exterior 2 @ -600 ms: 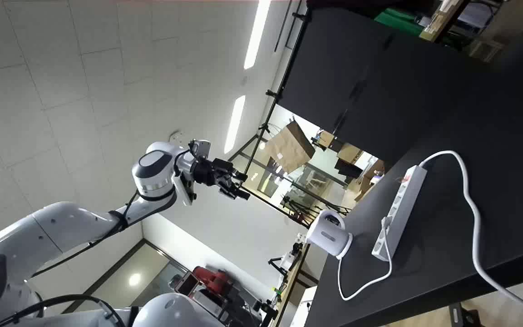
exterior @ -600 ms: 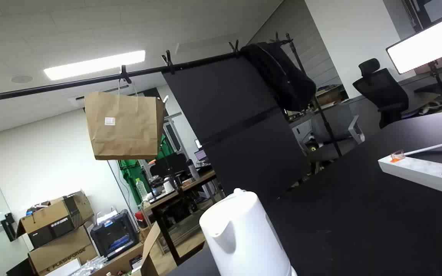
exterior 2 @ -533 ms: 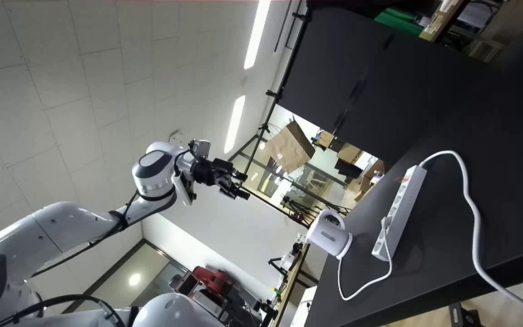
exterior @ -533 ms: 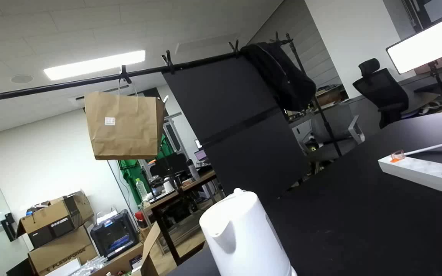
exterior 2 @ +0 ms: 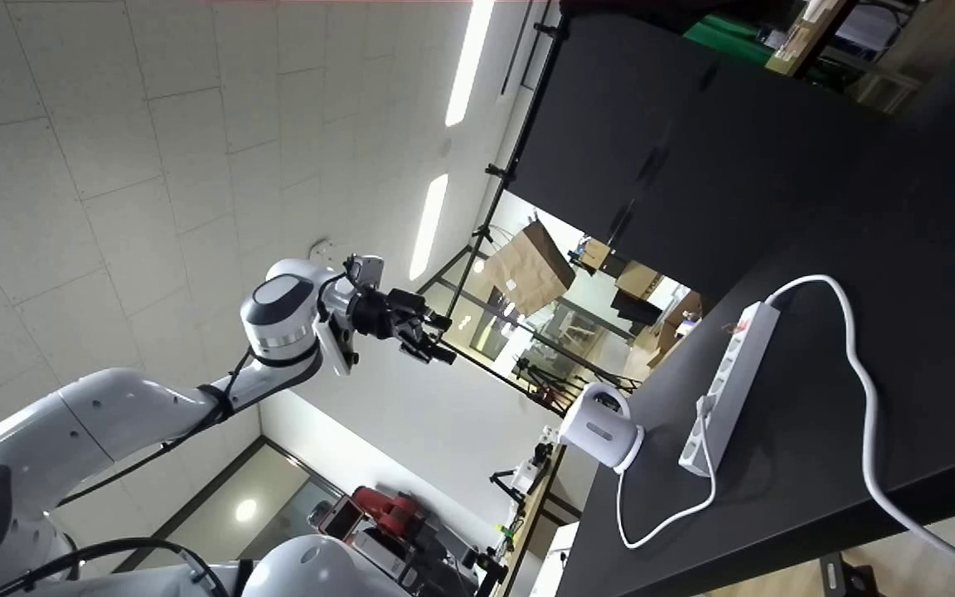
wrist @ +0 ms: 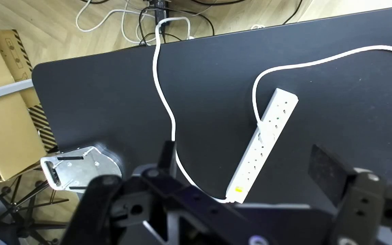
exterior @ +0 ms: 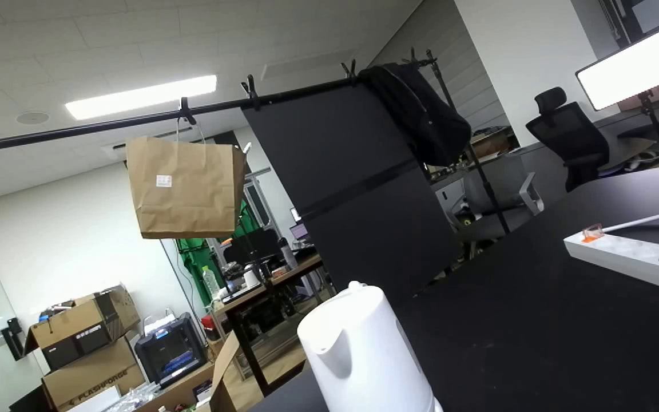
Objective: Turn on the kettle
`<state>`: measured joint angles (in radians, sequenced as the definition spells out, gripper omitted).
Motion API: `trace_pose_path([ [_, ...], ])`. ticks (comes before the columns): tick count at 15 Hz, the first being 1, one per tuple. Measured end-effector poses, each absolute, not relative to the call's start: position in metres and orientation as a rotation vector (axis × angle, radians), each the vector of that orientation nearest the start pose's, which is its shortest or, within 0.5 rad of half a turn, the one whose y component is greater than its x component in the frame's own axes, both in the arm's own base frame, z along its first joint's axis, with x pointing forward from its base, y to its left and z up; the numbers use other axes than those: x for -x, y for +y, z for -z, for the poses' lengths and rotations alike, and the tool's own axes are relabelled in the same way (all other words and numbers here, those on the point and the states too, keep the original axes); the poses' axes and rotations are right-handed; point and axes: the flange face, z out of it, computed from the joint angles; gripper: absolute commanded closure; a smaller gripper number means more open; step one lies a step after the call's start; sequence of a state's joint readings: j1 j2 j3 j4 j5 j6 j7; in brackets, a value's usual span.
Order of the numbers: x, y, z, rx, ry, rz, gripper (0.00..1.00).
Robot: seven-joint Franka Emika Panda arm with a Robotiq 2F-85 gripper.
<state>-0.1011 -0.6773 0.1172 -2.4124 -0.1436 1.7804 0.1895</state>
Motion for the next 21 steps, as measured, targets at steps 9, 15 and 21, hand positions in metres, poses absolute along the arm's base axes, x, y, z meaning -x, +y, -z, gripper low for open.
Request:
trace_pose_path([
  [9, -0.380, 0.003, -0.544, 3.332, 0.228, 0.295, 0.00],
  [15, -0.454, 0.023, -0.510, 3.263, 0.140, 0.503, 0.00],
  [21, -0.516, 0.070, -0.485, 3.173, 0.030, 0.345, 0.00],
])
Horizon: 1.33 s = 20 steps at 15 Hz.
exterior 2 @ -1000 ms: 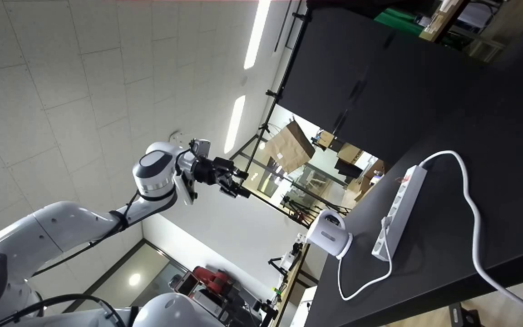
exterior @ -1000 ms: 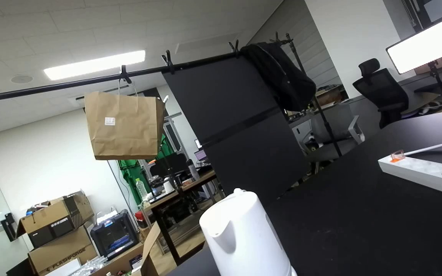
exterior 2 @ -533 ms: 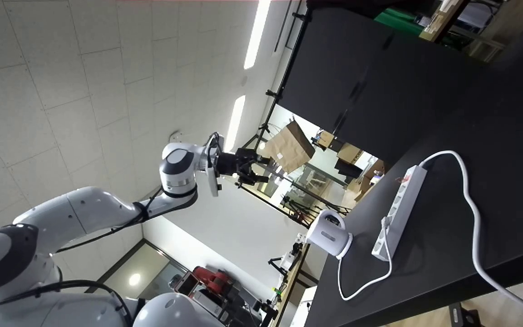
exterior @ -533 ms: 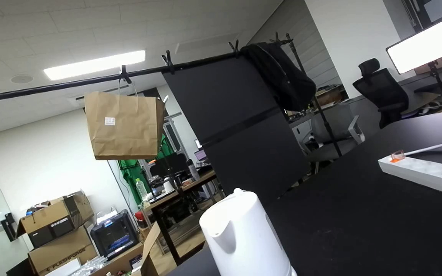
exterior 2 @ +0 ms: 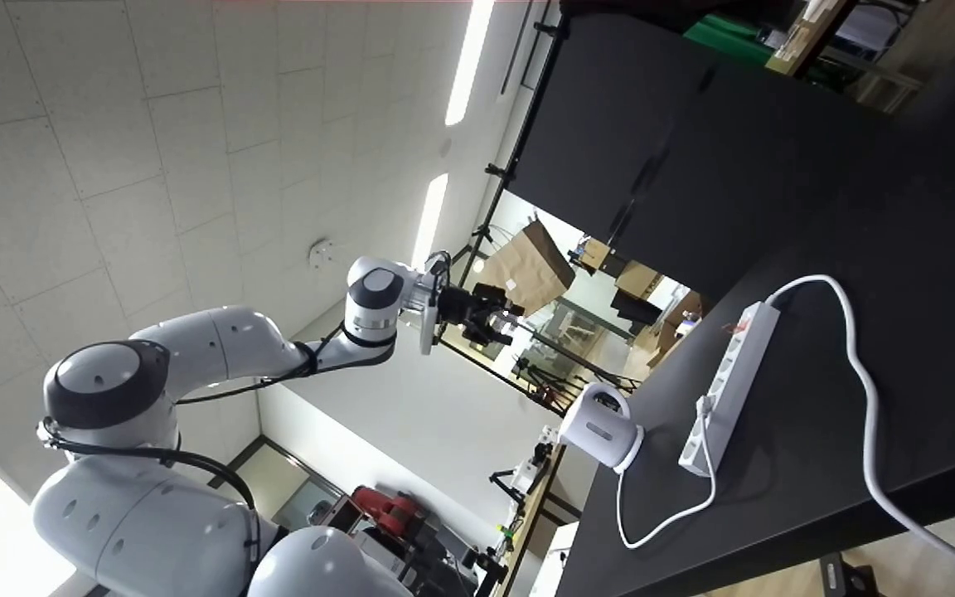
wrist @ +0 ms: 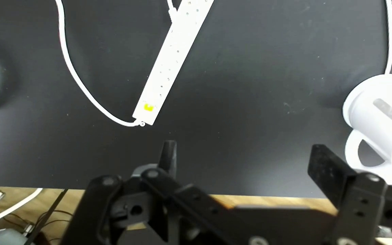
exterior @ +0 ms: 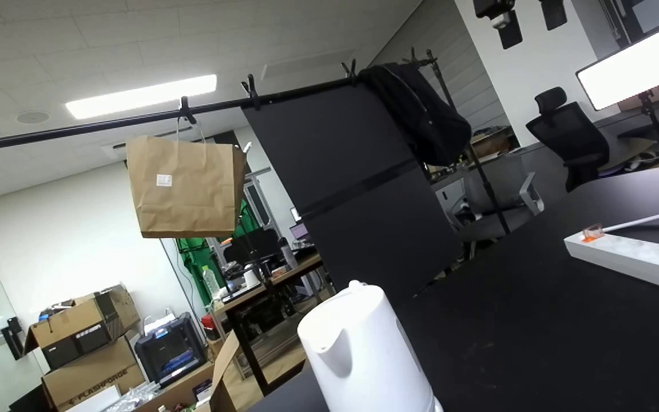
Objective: Turn on the kettle
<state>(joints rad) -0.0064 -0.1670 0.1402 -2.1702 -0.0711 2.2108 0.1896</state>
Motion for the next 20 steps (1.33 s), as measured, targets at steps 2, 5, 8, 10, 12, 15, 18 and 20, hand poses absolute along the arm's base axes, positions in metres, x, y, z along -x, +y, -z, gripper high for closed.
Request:
trace_pose_path([
  [2, -0.514, 0.065, -0.485, 3.176, 0.040, 0.345, 0.00],
  [5, -0.511, 0.063, -0.490, 3.175, 0.047, 0.359, 0.00],
  [8, -0.510, 0.062, -0.489, 3.175, 0.047, 0.357, 0.00],
  [10, -0.510, 0.062, -0.489, 3.175, 0.047, 0.357, 0.00],
  [12, -0.510, 0.062, -0.489, 3.175, 0.047, 0.357, 0.00],
  [15, -0.510, 0.062, -0.489, 3.175, 0.047, 0.355, 0.00],
  [18, -0.517, 0.062, -0.489, 3.175, 0.033, 0.430, 0.00],
  [20, -0.529, 0.063, -0.487, 3.175, 0.014, 0.485, 0.00],
])
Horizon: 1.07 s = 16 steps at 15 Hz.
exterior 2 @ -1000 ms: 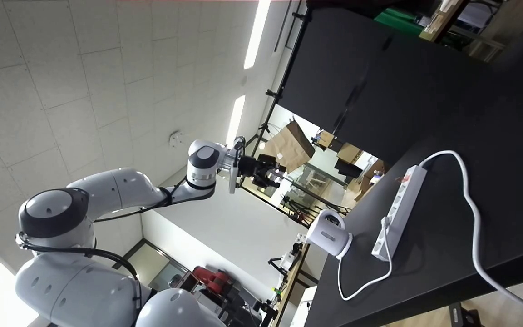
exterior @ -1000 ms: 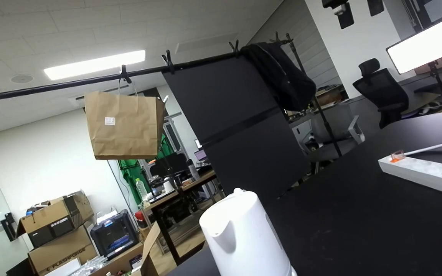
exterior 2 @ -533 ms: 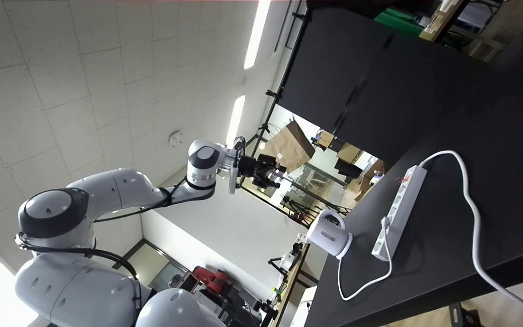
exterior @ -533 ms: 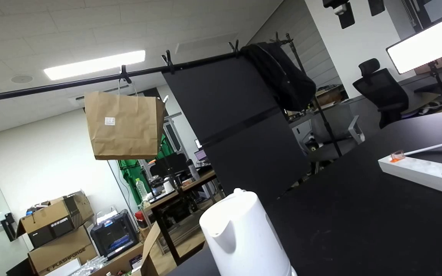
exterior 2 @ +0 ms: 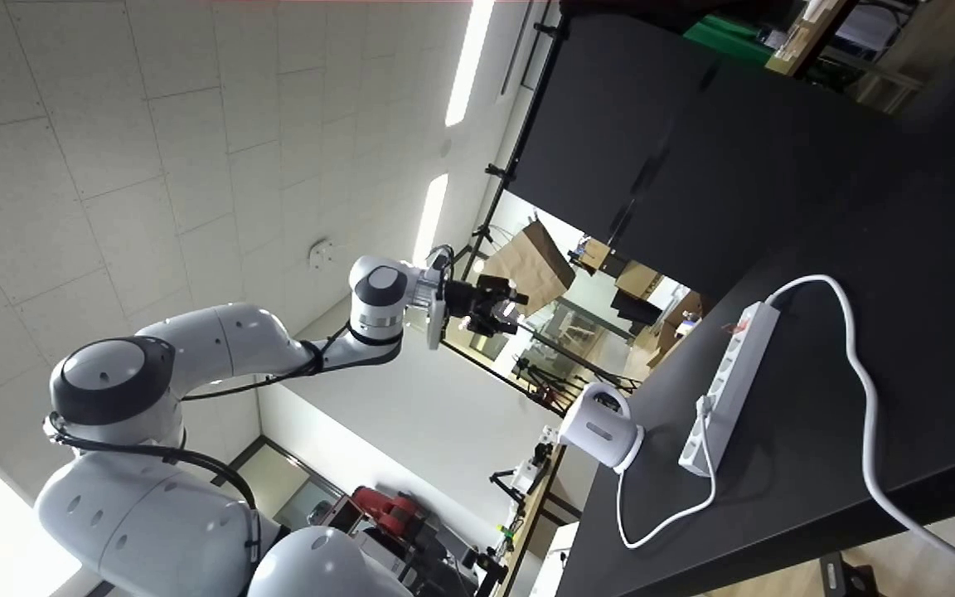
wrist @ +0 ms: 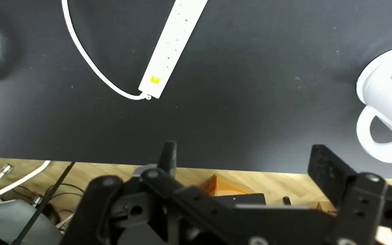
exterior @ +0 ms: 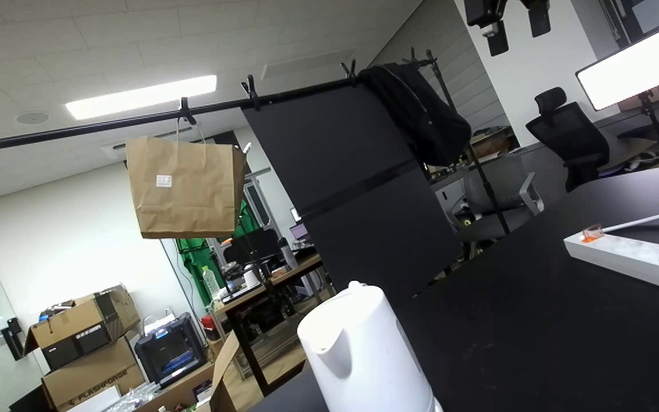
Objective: Turn on the kettle
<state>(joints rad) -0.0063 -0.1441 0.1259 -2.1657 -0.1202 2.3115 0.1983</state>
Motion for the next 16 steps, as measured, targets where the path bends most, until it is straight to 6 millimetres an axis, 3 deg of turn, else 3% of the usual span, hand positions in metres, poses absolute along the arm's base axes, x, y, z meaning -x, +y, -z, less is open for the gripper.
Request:
trace_pose_path([
  [5, -0.585, 0.080, -0.469, 3.190, -0.086, 0.536, 0.00],
  [8, -0.622, 0.111, -0.459, 3.169, -0.168, 0.556, 0.00],
  [12, -0.663, 0.167, -0.456, 3.106, -0.288, 0.603, 0.02],
  [13, -0.671, 0.180, -0.456, 3.091, -0.312, 0.610, 0.26],
  [16, -0.693, 0.209, -0.449, 3.059, -0.374, 0.609, 0.37],
])
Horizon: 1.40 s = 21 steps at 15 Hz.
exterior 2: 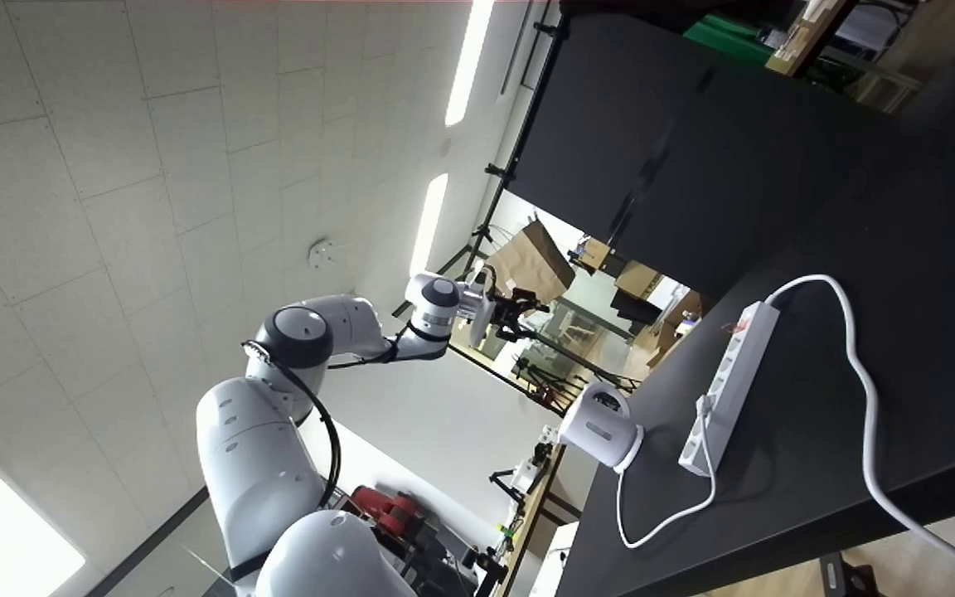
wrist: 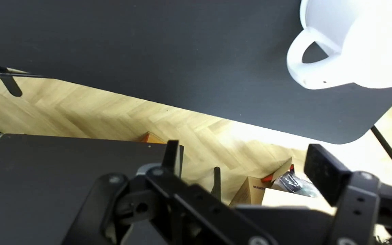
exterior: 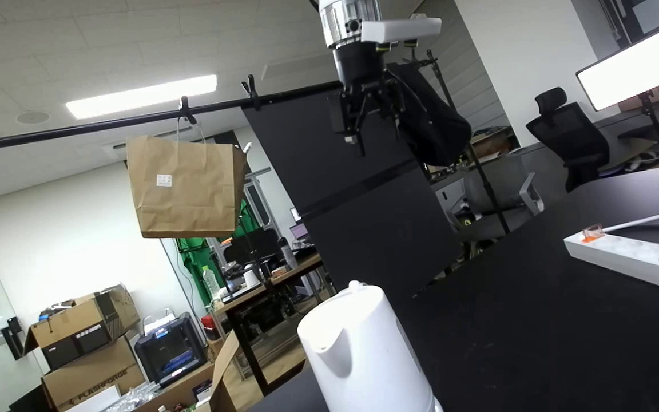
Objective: Turn on the kettle
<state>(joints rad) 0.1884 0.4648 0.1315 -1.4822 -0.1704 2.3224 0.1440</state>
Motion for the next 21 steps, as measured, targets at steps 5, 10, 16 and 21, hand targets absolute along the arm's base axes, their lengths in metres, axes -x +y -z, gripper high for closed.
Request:
trace_pose_path([
  [5, -0.723, 0.230, -0.432, 2.992, -0.418, 0.540, 0.72],
  [10, -0.738, 0.239, -0.426, 2.942, -0.427, 0.456, 1.00],
  [16, -0.743, 0.247, -0.417, 2.896, -0.461, 0.288, 0.99],
  [21, -0.745, 0.248, -0.415, 2.886, -0.470, 0.260, 0.99],
])
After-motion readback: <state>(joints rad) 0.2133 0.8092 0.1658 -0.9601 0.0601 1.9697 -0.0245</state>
